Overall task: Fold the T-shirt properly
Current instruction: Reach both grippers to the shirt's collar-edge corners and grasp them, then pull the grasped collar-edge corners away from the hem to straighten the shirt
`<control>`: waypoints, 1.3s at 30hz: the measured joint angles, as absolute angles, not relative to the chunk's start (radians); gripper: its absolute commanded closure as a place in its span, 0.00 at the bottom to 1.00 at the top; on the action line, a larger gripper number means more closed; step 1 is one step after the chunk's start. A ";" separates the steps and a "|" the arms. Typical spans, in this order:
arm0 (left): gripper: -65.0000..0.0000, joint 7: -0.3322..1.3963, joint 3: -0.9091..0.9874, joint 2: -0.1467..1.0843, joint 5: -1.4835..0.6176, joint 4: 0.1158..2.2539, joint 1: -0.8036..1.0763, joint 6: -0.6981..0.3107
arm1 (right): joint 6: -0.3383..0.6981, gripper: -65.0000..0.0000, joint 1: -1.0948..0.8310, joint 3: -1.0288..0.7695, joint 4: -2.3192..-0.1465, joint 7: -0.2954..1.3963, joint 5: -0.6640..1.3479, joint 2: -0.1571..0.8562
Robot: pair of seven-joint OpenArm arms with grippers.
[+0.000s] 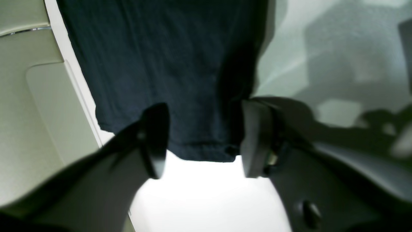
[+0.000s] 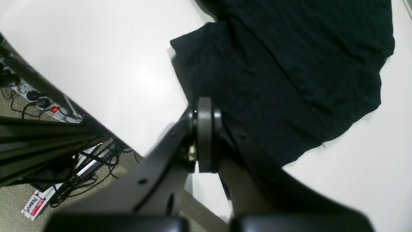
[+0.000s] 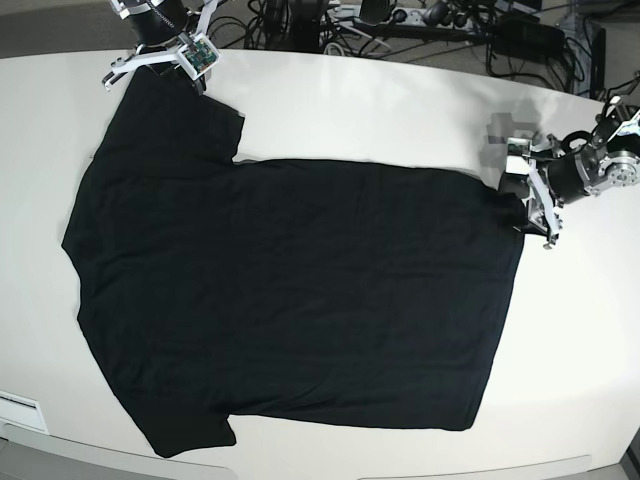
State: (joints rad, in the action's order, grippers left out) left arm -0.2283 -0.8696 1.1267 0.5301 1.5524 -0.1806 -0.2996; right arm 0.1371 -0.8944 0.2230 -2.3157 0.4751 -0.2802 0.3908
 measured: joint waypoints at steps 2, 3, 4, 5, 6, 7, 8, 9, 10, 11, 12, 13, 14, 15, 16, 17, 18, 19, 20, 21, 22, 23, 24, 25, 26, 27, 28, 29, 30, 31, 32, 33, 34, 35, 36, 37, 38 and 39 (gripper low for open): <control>1.00 -0.206 -0.875 1.119 0.532 1.551 -0.177 -0.311 | 0.116 0.87 -0.894 0.223 -2.316 0.475 -0.280 0.391; 1.00 -0.194 -0.878 1.118 0.529 1.551 -0.174 -0.302 | 0.113 0.75 -0.894 0.223 -2.316 0.476 -0.285 0.390; 1.00 -0.185 -0.878 1.117 0.511 1.551 -0.175 -0.302 | 0.113 0.62 -0.894 0.223 -2.316 0.481 -0.288 0.391; 1.00 -0.178 -0.878 1.116 0.501 1.551 -0.175 -0.303 | 0.114 0.51 -0.894 0.223 -2.316 0.483 -0.289 0.390; 1.00 -0.169 -0.878 1.116 0.501 1.551 -0.175 -0.303 | 0.114 0.44 -0.894 0.223 -2.316 0.483 -0.289 0.390; 1.00 -0.163 -0.878 1.114 0.501 1.553 -0.175 -0.302 | 0.113 0.43 -0.894 0.223 -2.316 0.482 -0.288 0.390; 1.00 -0.158 -0.878 1.114 0.501 1.553 -0.175 -0.302 | 0.111 0.43 -0.894 0.223 -2.316 0.483 -0.288 0.391; 1.00 -0.159 -0.878 1.114 0.501 1.553 -0.175 -0.303 | 0.112 0.43 -0.895 0.223 -2.316 0.483 -0.288 0.390; 1.00 -0.158 -0.878 1.114 0.500 1.553 -0.175 -0.302 | 0.116 0.43 -0.893 0.223 -2.316 0.483 -0.288 0.390; 1.00 -0.158 -0.878 1.114 0.501 1.553 -0.175 -0.302 | 0.126 0.43 -0.887 0.223 -2.315 0.484 -0.288 0.390; 1.00 -0.158 -0.878 1.114 0.501 1.553 -0.175 -0.302 | 0.133 0.43 -0.877 0.223 -2.305 0.486 -0.288 0.390; 1.00 -0.157 -0.878 1.114 0.501 1.555 -0.175 -0.302 | 0.136 0.43 -0.865 0.223 -2.282 0.485 -0.287 0.390; 1.00 -0.156 -0.878 1.114 0.501 1.557 -0.175 -0.302 | 0.136 0.43 -0.853 0.223 -2.251 0.486 -0.287 0.390; 1.00 -0.153 -0.878 1.114 0.501 1.559 -0.175 -0.302 | 0.139 0.43 -0.841 0.223 -2.217 0.487 -0.286 0.390; 1.00 -0.146 -0.878 1.114 0.502 1.562 -0.175 -0.302 | 0.139 0.43 -0.829 0.223 -2.183 0.489 -0.286 0.390; 1.00 -0.141 -0.878 1.113 0.502 1.563 -0.175 -0.302 | 0.131 0.43 -0.818 0.223 -2.157 0.474 -0.288 0.390; 1.00 -0.139 -0.879 1.114 0.503 1.564 -0.175 -0.303 | 0.131 0.43 -0.803 0.223 -2.134 0.472 -0.287 0.390; 1.00 -0.139 -0.879 1.113 0.503 1.564 -0.175 -0.303 | 0.131 0.43 -0.788 0.223 -2.108 0.469 -0.287 0.390; 1.00 -0.141 -0.879 1.113 0.502 1.565 -0.175 -0.303 | 0.131 0.43 -0.771 0.223 -2.086 0.457 -0.287 0.390; 1.00 -0.141 -0.879 1.113 0.503 1.565 -0.175 -0.303 | 0.122 0.43 -0.759 0.223 -2.067 0.448 -0.288 0.390; 1.00 -0.140 -0.879 1.113 0.503 1.564 -0.175 -0.303 | 0.117 0.43 -0.751 0.223 -2.052 0.432 -0.288 0.390; 1.00 -0.139 -0.879 1.113 0.503 1.564 -0.175 -0.303 | 0.112 0.43 -0.743 0.223 -2.038 0.417 -0.288 0.390; 1.00 -0.139 -0.879 1.113 0.503 1.564 -0.175 -0.303 | 0.110 0.43 -0.735 0.223 -2.030 0.414 -0.288 0.390; 1.00 -0.139 -0.879 1.113 0.503 1.564 -0.175 -0.303 | 0.109 0.44 -0.725 0.223 -2.024 0.414 -0.288 0.390; 1.00 -0.139 -0.879 1.113 0.503 1.564 -0.175 -0.303 | 0.109 0.50 -0.718 0.223 -2.020 0.414 -0.289 0.390; 1.00 -0.140 -0.879 1.113 0.503 1.564 -0.175 -0.303 | 0.109 0.61 -0.715 0.223 -2.019 0.420 -0.287 0.391; 1.00 -0.141 -0.879 1.113 0.503 1.564 -0.175 -0.303 | 0.104 0.77 -0.716 0.224 -2.015 0.428 -0.287 0.394; 1.00 -0.141 -0.879 1.113 0.503 1.565 -0.175 -0.303 | 0.087 0.95 -0.719 0.226 -2.013 0.442 -0.290 0.399; 1.00 -0.141 -0.879 1.113 0.503 1.564 -0.175 -0.303 | 0.063 1.00 -0.723 0.227 -2.012 0.457 -0.294 0.404; 1.00 -0.141 -0.879 1.113 0.503 1.565 -0.175 -0.303 | 0.030 1.00 -0.727 0.226 -2.016 0.483 -0.299 0.408; 1.00 -0.140 -0.879 1.114 0.503 1.565 -0.175 -0.302 | 0.001 1.00 -0.729 0.226 -2.025 0.511 -0.299 0.411; 1.00 -0.137 -0.879 1.114 0.503 1.566 -0.175 -0.297 | -0.019 1.00 -0.730 0.225 -2.040 0.523 -0.310 0.413; 1.00 -0.126 -0.879 1.114 0.505 1.572 -0.175 -0.290 | -0.025 1.00 -0.729 0.225 -2.061 0.543 -0.339 0.413; 1.00 -0.107 -0.884 1.117 0.506 1.581 -0.174 -0.271 | -0.026 1.00 -0.733 0.225 -2.082 0.557 -0.342 0.413; 1.00 -0.079 -0.885 1.117 0.506 1.594 -0.169 -0.256 | -0.036 1.00 -0.744 0.226 -2.105 0.556 -0.356 0.413; 1.00 -0.046 -0.887 1.117 0.506 1.610 -0.164 -0.242 | -0.050 1.00 -0.756 0.227 -2.133 0.559 -0.376 0.418; 1.00 -0.016 -0.890 1.121 0.505 1.629 -0.162 -0.233 | -0.067 1.00 -0.770 0.227 -2.162 0.563 -0.389 0.426; 1.00 -0.001 -0.891 1.133 0.496 1.650 -0.160 -0.224 | -0.074 1.00 -0.785 0.227 -2.187 0.577 -0.410 0.437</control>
State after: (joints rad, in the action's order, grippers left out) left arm -0.0013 -0.8906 1.1332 0.4961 1.6497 -0.1600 -0.2245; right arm -0.0742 -0.7845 0.2268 -2.1872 0.5774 -0.4099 0.4370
